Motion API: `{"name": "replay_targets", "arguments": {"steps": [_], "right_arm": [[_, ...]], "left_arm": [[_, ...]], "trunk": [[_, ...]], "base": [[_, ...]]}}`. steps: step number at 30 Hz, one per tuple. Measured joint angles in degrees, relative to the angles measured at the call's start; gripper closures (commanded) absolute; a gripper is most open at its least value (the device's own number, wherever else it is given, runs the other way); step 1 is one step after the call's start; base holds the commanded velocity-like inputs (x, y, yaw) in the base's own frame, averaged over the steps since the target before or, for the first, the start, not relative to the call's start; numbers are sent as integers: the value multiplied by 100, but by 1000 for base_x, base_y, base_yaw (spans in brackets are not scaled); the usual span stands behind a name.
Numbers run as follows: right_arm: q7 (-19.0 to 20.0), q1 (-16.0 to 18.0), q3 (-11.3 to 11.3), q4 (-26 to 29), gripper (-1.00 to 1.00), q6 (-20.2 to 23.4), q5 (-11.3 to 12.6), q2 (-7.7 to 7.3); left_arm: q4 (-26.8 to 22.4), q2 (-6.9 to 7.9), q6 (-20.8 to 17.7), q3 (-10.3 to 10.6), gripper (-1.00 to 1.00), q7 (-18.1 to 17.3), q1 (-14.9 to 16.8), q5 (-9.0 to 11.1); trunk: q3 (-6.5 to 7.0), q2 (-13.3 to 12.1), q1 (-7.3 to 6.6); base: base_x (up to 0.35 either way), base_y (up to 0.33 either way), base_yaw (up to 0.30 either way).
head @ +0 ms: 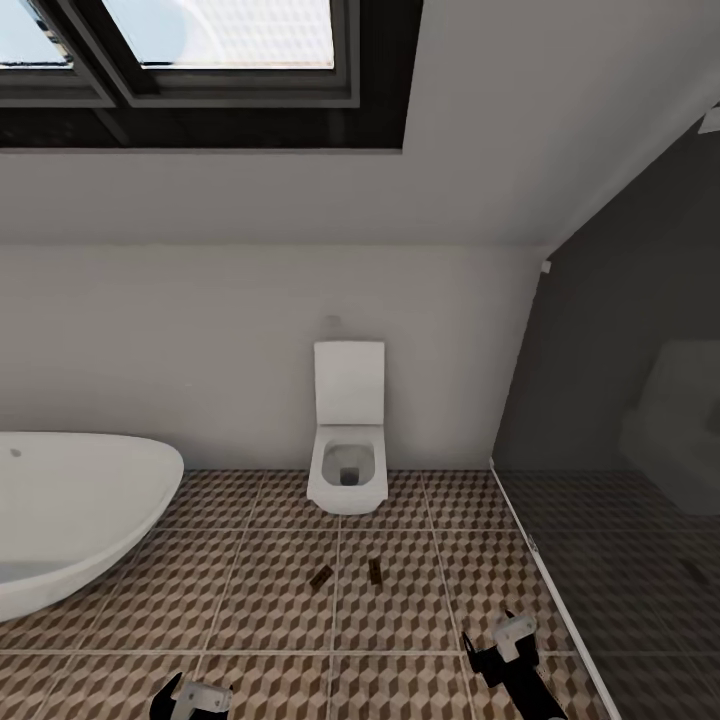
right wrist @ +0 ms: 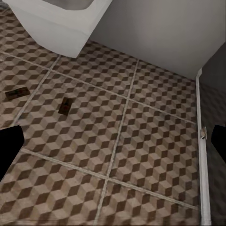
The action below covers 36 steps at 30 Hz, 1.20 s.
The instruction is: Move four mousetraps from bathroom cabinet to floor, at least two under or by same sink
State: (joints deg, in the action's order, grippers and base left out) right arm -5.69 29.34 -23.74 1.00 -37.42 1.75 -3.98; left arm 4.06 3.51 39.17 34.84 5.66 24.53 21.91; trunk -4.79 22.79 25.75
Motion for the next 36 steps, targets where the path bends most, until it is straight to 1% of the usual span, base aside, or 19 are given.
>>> {"name": "replay_targets", "arguments": {"steps": [1, 2, 5, 6, 10, 11, 16, 17, 21, 22, 23, 25, 26, 29, 31, 32, 36], "right_arm": [[1, -84, 0, -1, -100, 12, 0, 2], [4, -256, -3, -2, -100, 30, -2, 6], [6, -507, 2, -2, -100, 45, 0, 19], [5, -648, -3, -2, -100, 51, -2, 35], [1, -936, 3, -2, -100, 57, 2, 63], [-1, -1062, 1, -3, -100, 56, 2, 72], [-3, -1326, 5, -2, -100, 53, 9, 91], [-4, -1427, 3, -3, -100, 53, 14, 93], [-16, -1603, 11, -2, -100, 54, 109, 100], [-20, -1631, 13, -2, -100, 54, 163, 100], [-32, -1671, 16, -3, -100, 56, 306, 100], [-37, -1697, 18, -3, -100, 56, 514, 100], [-28, -1713, 19, -3, -100, 57, 766, 100], [-16, -1727, 13, -4, -100, 57, 1119, 100], [-14, -1733, 11, -4, -100, 60, 1291, 100], [-10, -1736, 11, -4, -100, 62, 1407, 98], [-3, -1740, 7, -5, -100, 76, 1535, 99]], "left_arm": [[0, -2, -2, 0, -100, 2, 0, 0], [0, -12, -2, 1, -100, 4, 0, -1], [0, -44, -6, 1, -100, 10, 0, -2], [0, -55, -7, 1, -100, 11, 0, -2], [0, -99, -10, 1, -100, 16, 0, -2], [0, -109, -11, 1, -100, 17, 0, -2], [0, -121, -54, 0, -100, 24, 0, -4], [1, -123, -127, 0, -100, 28, 0, -5], [6, -121, -401, -2, -100, 29, -12, -7], [6, -118, -484, -4, -100, 29, -29, -7], [7, -112, -643, -7, -100, 30, -81, 0], [8, -105, -776, -12, -100, 31, -149, 20], [8, -97, -865, -19, -100, 32, -224, 43], [8, -88, -948, -24, -100, 37, -376, 74], [9, -77, -984, -28, -100, 41, -495, 89], [9, -59, -1009, -33, -100, 44, -613, 99], [9, 2, -1039, -37, -100, 48, -854, 112]], "trunk": [[0, 0, 0], [-1, 0, 0], [0, 0, 0], [-1, 0, 0], [0, 0, 0], [-1, 0, 0], [0, 0, 0], [0, 0, 0], [0, 0, 0], [0, 0, 0], [0, 0, 0], [0, 0, 0], [0, 0, 0], [0, 0, 0], [0, 0, 0], [-1, 0, 0], [0, 0, 0]], "base": [[0, 0, 0], [0, 0, 0], [0, 0, 0], [0, 0, 0], [0, 0, 0], [0, 0, 0], [0, 0, 0], [0, 0, 0], [0, 0, 0], [0, 0, 0], [0, 0, 0], [0, 0, 0], [0, 0, 0], [0, 0, 0], [0, 0, 0], [0, 0, 0], [0, 0, 0]]}}
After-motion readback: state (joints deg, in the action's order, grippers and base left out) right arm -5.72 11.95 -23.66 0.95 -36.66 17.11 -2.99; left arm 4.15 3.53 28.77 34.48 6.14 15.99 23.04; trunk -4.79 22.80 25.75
